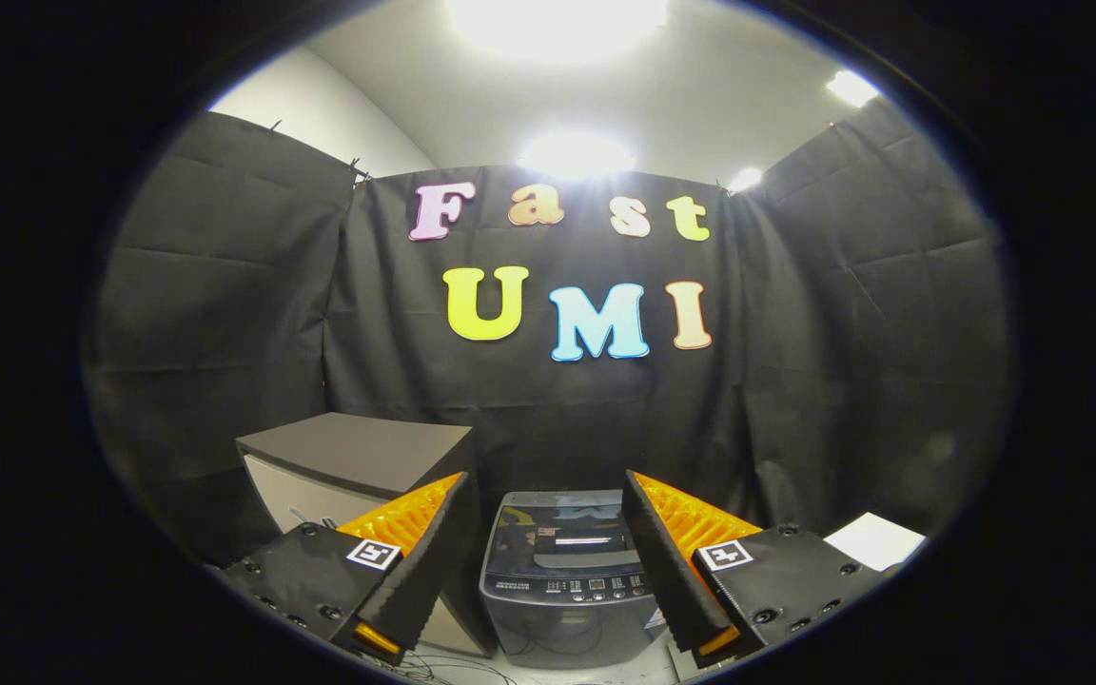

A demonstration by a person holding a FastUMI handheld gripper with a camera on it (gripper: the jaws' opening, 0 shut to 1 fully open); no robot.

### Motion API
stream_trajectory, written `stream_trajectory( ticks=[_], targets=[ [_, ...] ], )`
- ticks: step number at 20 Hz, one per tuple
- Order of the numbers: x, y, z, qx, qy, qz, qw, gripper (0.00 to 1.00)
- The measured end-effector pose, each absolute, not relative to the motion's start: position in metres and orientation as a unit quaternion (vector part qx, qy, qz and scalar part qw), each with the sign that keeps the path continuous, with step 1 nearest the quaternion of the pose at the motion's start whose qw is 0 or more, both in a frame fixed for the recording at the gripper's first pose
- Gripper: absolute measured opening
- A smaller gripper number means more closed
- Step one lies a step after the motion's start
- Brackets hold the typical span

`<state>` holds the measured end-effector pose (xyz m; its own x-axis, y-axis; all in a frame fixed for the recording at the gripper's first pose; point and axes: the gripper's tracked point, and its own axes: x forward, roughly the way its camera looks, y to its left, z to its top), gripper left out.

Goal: Put the clothes into the washing machine and then close the washing machine lid.

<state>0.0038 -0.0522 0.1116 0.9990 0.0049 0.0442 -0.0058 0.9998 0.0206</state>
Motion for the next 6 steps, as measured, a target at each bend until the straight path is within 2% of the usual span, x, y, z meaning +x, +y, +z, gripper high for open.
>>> stream_trajectory(
  ticks=[6],
  targets=[
    [-0.029,-0.057,0.105,0.011,-0.027,-0.006,1.0,0.98]
  ],
)
